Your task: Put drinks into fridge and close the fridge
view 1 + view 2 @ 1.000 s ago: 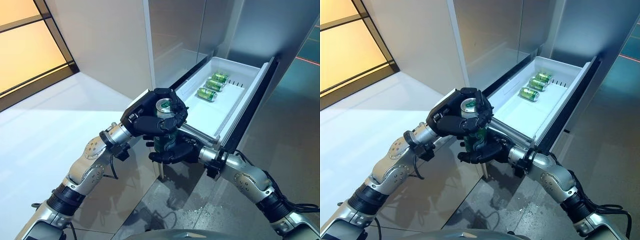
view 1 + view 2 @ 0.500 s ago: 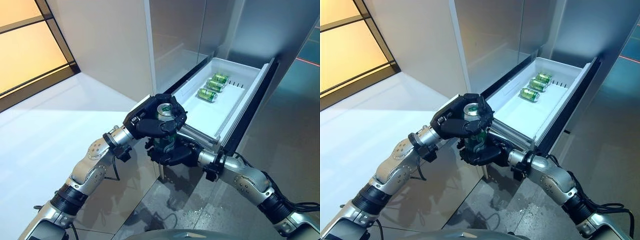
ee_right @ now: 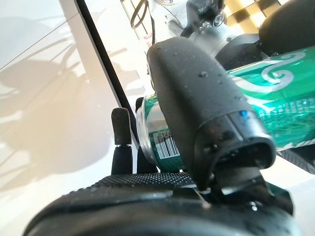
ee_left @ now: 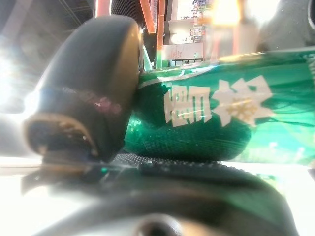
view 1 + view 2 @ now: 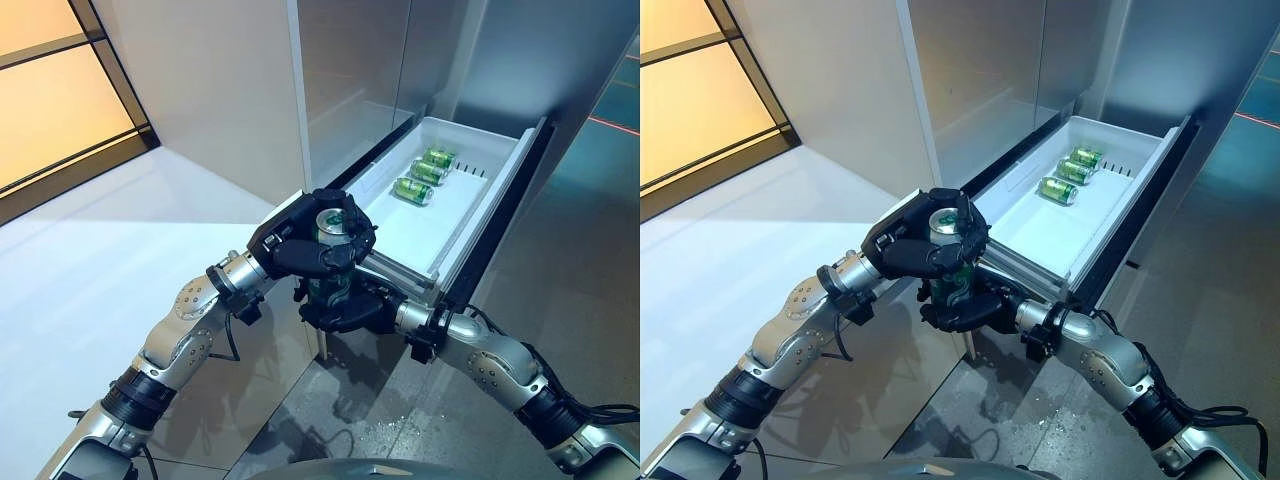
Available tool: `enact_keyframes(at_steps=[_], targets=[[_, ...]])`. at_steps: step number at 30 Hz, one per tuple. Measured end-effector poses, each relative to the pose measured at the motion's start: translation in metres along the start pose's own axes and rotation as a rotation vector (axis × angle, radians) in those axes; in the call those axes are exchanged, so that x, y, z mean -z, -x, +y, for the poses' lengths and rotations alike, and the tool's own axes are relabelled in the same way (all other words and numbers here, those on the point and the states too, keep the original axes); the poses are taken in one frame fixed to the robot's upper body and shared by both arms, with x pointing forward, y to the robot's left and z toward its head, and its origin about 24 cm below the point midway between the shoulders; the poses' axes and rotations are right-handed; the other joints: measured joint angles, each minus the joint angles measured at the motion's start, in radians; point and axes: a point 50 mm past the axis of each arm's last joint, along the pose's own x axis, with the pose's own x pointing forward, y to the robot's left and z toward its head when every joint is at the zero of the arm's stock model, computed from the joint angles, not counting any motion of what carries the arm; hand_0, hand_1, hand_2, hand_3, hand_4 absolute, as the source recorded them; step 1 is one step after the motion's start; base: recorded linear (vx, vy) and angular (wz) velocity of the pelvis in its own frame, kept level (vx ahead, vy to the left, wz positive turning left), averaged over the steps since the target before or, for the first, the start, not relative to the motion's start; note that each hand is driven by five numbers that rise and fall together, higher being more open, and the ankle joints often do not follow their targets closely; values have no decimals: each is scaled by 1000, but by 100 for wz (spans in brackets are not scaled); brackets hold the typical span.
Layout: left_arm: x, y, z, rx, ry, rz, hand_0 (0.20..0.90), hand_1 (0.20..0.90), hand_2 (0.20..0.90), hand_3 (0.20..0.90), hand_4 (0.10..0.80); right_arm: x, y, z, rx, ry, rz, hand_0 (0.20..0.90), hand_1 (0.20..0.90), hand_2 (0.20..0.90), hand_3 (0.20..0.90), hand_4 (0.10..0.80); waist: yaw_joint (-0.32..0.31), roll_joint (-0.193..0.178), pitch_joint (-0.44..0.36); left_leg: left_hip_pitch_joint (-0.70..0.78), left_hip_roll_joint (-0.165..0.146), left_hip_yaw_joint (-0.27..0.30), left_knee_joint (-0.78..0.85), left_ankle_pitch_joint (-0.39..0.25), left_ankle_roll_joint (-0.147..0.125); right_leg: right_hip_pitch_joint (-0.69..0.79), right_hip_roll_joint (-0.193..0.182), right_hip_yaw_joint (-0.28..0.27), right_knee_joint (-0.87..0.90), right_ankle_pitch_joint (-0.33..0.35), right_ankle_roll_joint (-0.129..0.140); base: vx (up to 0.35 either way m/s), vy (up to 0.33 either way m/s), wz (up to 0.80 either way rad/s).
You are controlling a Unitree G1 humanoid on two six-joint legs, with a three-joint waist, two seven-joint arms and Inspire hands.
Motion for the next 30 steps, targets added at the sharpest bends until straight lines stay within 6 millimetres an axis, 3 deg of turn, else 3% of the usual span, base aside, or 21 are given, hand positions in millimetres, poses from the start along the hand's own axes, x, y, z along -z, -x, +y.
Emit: enact_keyframes(at_steps=[6, 10, 14, 18, 21, 27, 30], targets=[[-5, 1, 3, -59, -57, -53, 900, 900, 900, 900, 800, -6, -2, -3, 47, 14, -19, 300, 300, 300, 200, 100, -1, -7, 8, 0, 1, 0, 0, 0, 0, 0, 0, 0, 0, 0, 0, 0, 0, 0], [-17, 0, 4, -141, -102, -193, 900, 900, 900, 900, 800, -28, -8, -6, 97, 85, -69, 300, 300, 300, 200, 100, -1, -12, 22, 1, 1, -1, 0, 0, 0, 0, 0, 3, 0, 0, 0, 5, -9, -2], [-46, 2, 2, -241, -146, -439, 900, 900, 900, 900, 800, -54, -2, -25, 266, 133, -150, 300, 300, 300, 200, 100, 13, -24, 29, -1, 0, -6, 0, 0, 0, -1, 0, -1, 0, 0, 0, -8, -15, 3], [-85, 11, 8, -359, -198, -675, 900, 900, 900, 900, 800, -71, 12, -58, 502, 149, -187, 300, 300, 300, 200, 100, 28, -31, 33, -3, 0, -8, 0, 0, 0, 0, 0, -2, 0, 0, 0, 0, 0, 0], [-98, 15, 16, -411, -219, -727, 900, 900, 900, 900, 800, -73, 19, -72, 618, 168, -185, 300, 300, 300, 200, 100, 30, -32, 34, -3, -1, -9, 0, 0, 0, 0, 0, -3, 0, 0, 0, 0, 0, 0], [-85, 4, 21, -368, -87, -567, 900, 900, 900, 900, 800, -74, 24, -86, 735, 224, -153, 300, 300, 300, 200, 100, 33, -33, 34, -5, -1, -15, 0, 0, 0, 0, -1, -4, 0, 0, 0, 5, 0, 0], [-62, -9, 18, -300, 35, -387, 900, 900, 900, 900, 800, -84, 33, -105, 837, 256, -128, 300, 300, 300, 200, 100, 38, -33, 35, -8, -3, -23, 0, 1, 1, 2, -2, -14, 0, 0, 0, 52, 4, 8]])
